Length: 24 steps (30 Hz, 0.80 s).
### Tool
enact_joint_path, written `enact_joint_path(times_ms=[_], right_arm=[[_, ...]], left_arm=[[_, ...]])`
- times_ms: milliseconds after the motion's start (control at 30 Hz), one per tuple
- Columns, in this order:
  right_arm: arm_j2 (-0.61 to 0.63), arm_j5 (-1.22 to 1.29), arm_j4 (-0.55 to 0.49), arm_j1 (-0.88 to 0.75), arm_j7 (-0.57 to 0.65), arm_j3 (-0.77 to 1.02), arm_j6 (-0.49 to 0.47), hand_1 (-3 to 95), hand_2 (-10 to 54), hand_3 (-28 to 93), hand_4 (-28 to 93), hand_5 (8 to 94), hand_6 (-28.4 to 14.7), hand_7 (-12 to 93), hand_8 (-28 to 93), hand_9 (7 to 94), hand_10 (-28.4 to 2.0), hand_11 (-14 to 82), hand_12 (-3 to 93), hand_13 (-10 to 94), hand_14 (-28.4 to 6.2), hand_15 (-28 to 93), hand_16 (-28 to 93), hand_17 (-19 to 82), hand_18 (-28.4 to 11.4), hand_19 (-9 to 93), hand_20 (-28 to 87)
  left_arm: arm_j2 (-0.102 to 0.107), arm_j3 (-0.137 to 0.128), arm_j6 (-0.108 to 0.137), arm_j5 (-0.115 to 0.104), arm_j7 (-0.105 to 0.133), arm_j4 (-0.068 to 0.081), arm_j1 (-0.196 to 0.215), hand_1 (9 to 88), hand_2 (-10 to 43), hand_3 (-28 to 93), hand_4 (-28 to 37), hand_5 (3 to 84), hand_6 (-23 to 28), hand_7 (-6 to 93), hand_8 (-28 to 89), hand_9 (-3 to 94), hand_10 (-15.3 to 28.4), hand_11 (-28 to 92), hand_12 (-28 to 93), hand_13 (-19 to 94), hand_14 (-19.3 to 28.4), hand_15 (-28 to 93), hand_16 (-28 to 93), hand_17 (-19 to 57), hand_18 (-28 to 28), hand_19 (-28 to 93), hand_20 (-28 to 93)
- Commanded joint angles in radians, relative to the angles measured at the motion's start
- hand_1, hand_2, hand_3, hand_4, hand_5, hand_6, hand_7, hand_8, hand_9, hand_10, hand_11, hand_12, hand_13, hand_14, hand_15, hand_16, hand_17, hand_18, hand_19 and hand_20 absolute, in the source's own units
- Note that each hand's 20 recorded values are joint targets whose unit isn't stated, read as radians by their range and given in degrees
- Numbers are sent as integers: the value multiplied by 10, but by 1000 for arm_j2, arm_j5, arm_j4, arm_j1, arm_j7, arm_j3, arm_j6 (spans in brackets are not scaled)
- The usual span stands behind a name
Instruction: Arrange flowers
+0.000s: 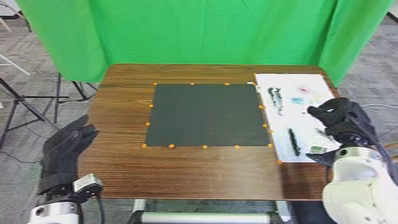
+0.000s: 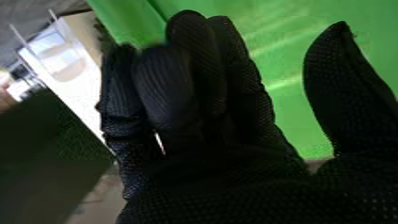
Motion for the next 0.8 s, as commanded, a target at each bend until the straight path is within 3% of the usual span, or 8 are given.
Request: enact_joint_path(times_ms=[33, 233, 300, 333, 500, 767, 800], right_arm=[[-70, -29, -63, -25, 38, 59, -319, 238, 65, 738, -199, 615, -113, 263, -85, 634, -208, 609, 260, 699, -122, 820, 219, 443, -248, 932, 292], [-118, 4, -70, -8, 46, 78, -498, 242, 61, 724, -195, 637, -110, 337, -84, 661, -206, 638, 284, 733, -110, 839, 242, 487, -252, 932, 374], [-119, 1, -68, -5, 50, 76, -527, 243, 61, 722, -194, 642, -109, 361, -86, 667, -206, 641, 290, 738, -108, 841, 247, 493, -252, 932, 386], [-118, -3, -68, -5, 57, 74, -541, 244, 60, 721, -194, 644, -108, 371, -88, 668, -206, 641, 292, 740, -106, 841, 248, 494, -252, 932, 389], [-133, 7, -55, 11, 68, 63, -609, 253, 55, 718, -193, 647, -106, 407, -99, 678, -203, 643, 296, 750, -103, 843, 255, 503, -249, 932, 400], [-122, -26, -10, 20, 55, 18, -631, 258, 53, 715, -192, 649, -107, 411, -106, 685, -202, 643, 304, 750, -105, 839, 267, 506, -249, 932, 404], [-111, -11, -17, 50, 102, -21, -636, 258, 53, 715, -192, 649, -107, 411, -106, 685, -202, 643, 304, 750, -104, 839, 267, 506, -249, 932, 403]], left_arm=[[-15, -18, -6, 13, -10, -10, 27, 252, 57, 818, -217, 414, 105, 151, -109, 360, 205, 361, 59, 226, 263, 617, -172, -90, 211, 595, 14], [-14, -14, -4, 13, -6, -8, 23, 252, 57, 819, -217, 414, 106, 150, -108, 360, 205, 360, 59, 226, 263, 617, -172, -90, 210, 594, 14], [-7, -12, 2, 4, 6, -9, 26, 252, 57, 819, -217, 414, 106, 150, -108, 360, 205, 360, 59, 226, 263, 617, -172, -90, 210, 594, 14], [-15, -16, -5, 14, -5, -8, 26, 251, 58, 819, -217, 415, 106, 150, -108, 360, 205, 361, 59, 226, 263, 617, -172, -90, 210, 594, 14], [-10, -12, -1, 8, 4, -8, 23, 251, 57, 820, -216, 415, 106, 150, -109, 360, 205, 360, 58, 226, 263, 618, -172, -90, 211, 595, 14], [-23, -14, -10, 26, -17, -7, 13, 252, 56, 821, -216, 416, 107, 151, -109, 360, 205, 360, 58, 226, 263, 618, -172, -90, 211, 596, 14], [-22, -13, -10, 26, -16, -8, 14, 252, 56, 820, -216, 416, 107, 151, -109, 360, 205, 360, 58, 226, 263, 618, -172, -90, 211, 596, 14]])
